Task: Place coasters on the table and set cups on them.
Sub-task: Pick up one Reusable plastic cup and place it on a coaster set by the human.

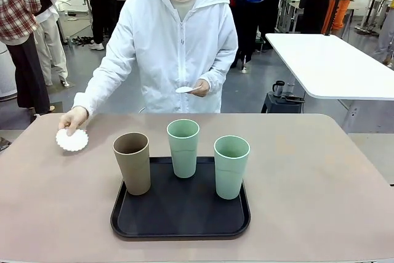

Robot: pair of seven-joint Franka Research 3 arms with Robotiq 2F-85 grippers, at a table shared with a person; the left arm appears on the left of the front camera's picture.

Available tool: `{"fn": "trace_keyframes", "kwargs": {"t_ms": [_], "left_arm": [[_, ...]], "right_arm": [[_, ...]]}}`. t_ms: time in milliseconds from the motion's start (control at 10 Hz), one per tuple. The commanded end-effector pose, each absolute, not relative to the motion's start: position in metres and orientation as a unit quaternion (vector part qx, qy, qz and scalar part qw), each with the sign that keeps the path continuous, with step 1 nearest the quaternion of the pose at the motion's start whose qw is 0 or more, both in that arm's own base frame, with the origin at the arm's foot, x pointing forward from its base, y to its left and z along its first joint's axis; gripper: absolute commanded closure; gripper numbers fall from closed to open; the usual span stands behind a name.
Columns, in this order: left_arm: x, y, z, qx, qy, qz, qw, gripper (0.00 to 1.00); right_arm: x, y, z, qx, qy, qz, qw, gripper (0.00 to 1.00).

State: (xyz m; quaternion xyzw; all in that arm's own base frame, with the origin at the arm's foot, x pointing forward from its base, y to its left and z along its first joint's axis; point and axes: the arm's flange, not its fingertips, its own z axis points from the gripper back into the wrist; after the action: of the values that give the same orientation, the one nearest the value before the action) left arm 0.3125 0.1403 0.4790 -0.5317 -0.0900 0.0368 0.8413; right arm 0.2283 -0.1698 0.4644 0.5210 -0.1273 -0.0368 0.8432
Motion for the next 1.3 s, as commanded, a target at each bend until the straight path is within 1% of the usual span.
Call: {"fn": "trace_keyframes", "kwargs": {"t_ms": [0,1200], "left_arm": [[0.3117,0.1432,0.4794,-0.536,-0.091,0.036,0.839,0.00],[0.3117,0.1432,0.4794,-0.536,-0.091,0.036,0.839,0.00]], "right_arm": [[0.2284,-0.1700,0.4643,0.526,-0.126,-0.038,0.841,0.00],[0.2284,-0.1700,0.4643,0.526,-0.126,-0.038,0.841,0.00]]}}
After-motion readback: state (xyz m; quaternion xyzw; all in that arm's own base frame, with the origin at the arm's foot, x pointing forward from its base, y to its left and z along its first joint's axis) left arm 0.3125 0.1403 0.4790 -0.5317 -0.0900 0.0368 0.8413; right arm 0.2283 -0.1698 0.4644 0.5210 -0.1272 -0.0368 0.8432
